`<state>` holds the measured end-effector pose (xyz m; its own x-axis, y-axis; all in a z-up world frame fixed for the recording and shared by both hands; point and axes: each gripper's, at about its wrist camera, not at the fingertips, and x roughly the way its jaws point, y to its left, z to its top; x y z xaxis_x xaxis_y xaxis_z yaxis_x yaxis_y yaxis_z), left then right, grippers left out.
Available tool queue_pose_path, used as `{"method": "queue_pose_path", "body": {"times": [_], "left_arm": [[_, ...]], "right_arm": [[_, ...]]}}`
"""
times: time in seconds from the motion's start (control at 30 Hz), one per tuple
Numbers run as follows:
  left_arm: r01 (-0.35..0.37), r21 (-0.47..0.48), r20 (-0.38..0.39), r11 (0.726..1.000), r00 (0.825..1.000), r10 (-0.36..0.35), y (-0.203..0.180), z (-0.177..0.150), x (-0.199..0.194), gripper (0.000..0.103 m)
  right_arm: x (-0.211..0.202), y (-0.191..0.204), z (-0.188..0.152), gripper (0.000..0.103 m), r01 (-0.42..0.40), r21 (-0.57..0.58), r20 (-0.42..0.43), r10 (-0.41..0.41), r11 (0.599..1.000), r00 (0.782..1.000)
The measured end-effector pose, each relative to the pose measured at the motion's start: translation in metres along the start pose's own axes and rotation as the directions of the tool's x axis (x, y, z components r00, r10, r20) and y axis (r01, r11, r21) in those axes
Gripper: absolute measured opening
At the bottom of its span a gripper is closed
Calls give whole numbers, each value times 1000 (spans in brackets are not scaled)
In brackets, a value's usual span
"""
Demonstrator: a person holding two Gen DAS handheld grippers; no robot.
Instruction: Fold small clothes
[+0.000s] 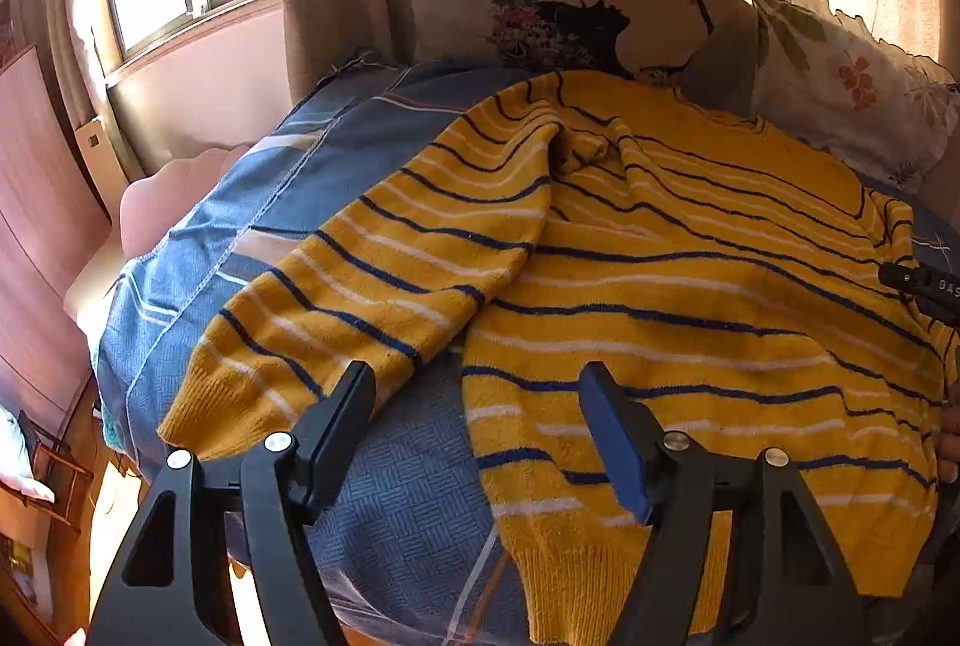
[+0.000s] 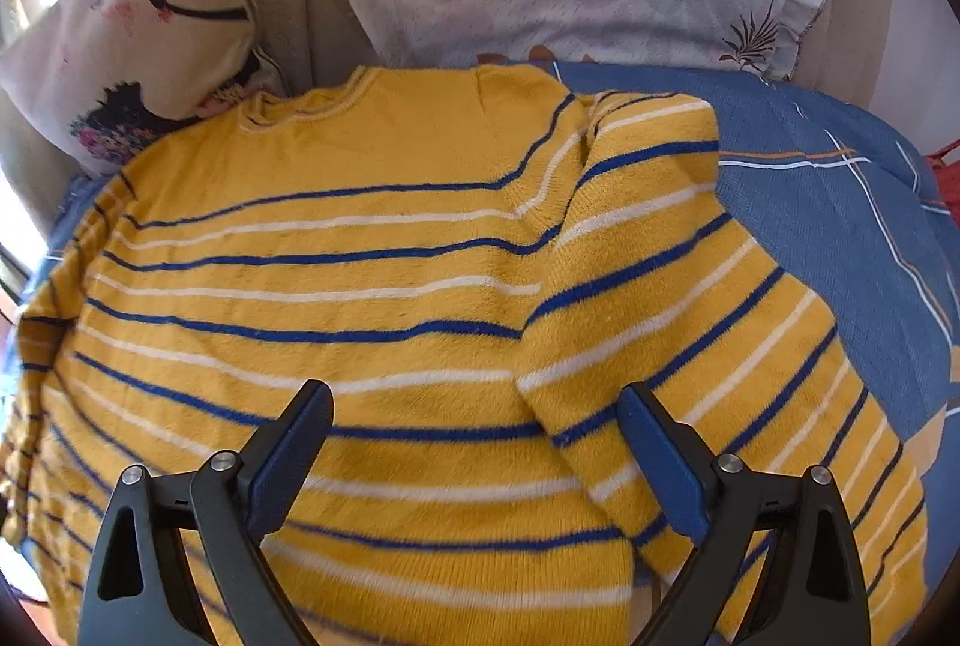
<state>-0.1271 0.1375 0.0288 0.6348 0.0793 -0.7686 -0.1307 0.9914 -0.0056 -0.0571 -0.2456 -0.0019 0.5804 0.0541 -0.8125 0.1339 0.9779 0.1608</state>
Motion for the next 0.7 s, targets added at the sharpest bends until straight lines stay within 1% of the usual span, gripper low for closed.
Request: {"method": "queue_pose_path", "body": {"times": [0.07,0.17,0.2,0.23,0.33,0.4,0.43,0.47,0.5,0.57,0.6,0.63,0.67,0.7], "left_arm": [[46,-20,-57,999,997,-47,3,-10,9,69],[120,-41,-102,992,987,-123,-2,-20,18,69],[144,-51,-108,988,983,-148,-4,-22,19,69],[149,-53,-103,987,983,-154,-7,-23,18,70],[161,-44,-92,986,982,-165,-14,-28,14,70],[175,-60,-80,983,981,-179,-18,-29,11,68],[183,-68,-74,981,979,-188,-19,-30,10,54],[183,-66,-75,981,979,-188,-21,-30,9,26],[172,-54,-80,984,981,-176,-24,-30,8,13],[186,-53,-71,981,979,-189,-22,-29,4,12],[192,-51,-64,980,979,-195,-21,-30,-1,11],[198,-49,-55,979,978,-200,-19,-31,-7,10],[209,-48,-46,977,976,-211,-17,-31,-13,10],[223,-49,-39,974,974,-225,-14,-33,-20,10]], "right_arm": [[-19,-5,-14,98,-93,10,18,93,996,995],[-40,-12,-40,98,-172,33,8,171,985,985],[-46,-15,-50,98,-182,41,5,182,982,983],[-52,-19,-61,97,-178,47,3,178,983,984],[-70,-29,-90,97,-128,39,-1,128,991,992],[-74,-34,-105,97,-130,51,-26,131,990,991],[-76,-34,-110,96,-135,49,-24,136,990,990],[-80,-30,-113,94,-133,28,-14,134,991,991],[-80,-24,-116,89,-144,7,-21,144,990,989],[-80,-12,-119,70,-151,-26,-21,151,988,988],[-79,-6,-119,50,-174,-40,-26,173,984,985],[-78,-2,-118,36,-191,-49,-28,189,980,981],[-78,-1,-118,30,-201,-47,-33,199,979,979],[-79,-4,-117,15,-219,-31,-41,218,975,975]]}}
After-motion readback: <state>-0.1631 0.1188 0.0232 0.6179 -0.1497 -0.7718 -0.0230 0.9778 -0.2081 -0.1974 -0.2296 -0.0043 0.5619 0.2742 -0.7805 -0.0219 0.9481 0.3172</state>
